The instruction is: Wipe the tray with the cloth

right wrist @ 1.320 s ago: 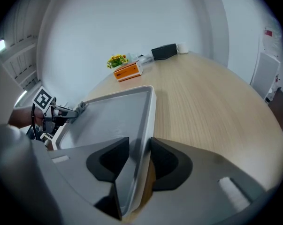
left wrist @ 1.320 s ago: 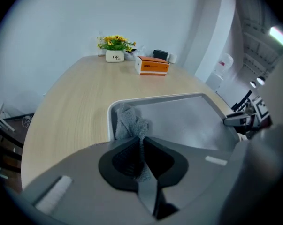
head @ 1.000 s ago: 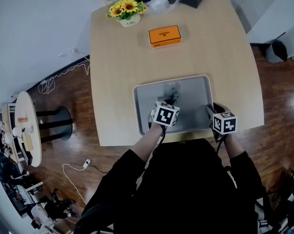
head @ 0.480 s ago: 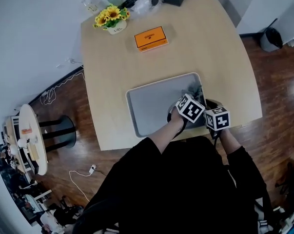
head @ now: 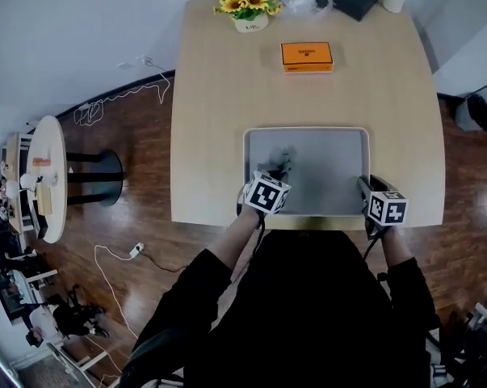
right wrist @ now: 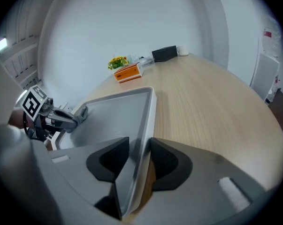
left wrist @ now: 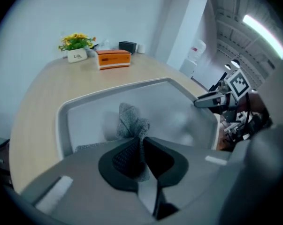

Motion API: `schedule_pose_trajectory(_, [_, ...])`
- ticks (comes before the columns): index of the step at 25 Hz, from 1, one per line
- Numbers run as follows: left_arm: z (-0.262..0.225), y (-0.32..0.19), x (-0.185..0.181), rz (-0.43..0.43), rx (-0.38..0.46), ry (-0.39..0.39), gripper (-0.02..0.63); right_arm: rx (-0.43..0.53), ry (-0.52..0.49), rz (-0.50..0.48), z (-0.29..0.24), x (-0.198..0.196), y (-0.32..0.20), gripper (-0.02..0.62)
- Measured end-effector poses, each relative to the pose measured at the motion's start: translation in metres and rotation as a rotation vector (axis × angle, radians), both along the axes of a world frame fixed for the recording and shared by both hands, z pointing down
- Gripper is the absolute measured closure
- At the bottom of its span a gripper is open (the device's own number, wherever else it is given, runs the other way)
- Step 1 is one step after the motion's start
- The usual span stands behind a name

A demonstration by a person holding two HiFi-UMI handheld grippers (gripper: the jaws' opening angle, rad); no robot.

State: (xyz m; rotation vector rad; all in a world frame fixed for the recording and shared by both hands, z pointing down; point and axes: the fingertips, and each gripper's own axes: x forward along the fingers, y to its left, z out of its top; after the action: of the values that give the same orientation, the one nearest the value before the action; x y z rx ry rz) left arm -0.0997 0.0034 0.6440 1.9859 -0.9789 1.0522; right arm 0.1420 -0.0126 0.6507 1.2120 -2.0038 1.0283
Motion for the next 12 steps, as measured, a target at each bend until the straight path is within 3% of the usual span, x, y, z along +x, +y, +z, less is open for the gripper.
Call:
schedule_pose_trajectory(3, [0.002,0.011,-0.054,-0.071,0.009,-0.054,0.601,0.001,0.014,0.007,0.000,-0.002,0.000,0.450])
schedule_pose_trajectory(6, [0.001,0.021,-0.085,-0.140,-0.008,-0.061,0.601,-0.002,0.019,0.003,0.000,-0.004,0.000,0.450])
schedule_pose_trajectory(9, [0.001,0.020,-0.086,-0.151,-0.022,-0.081,0.601,0.000,0.017,0.004,-0.001,-0.005,0.000,0.449])
schedule_pose_trajectory(12, [0.000,0.013,-0.060,-0.128,-0.029,-0.079,0.601,0.005,0.013,0.008,-0.002,-0.007,-0.001,0.451])
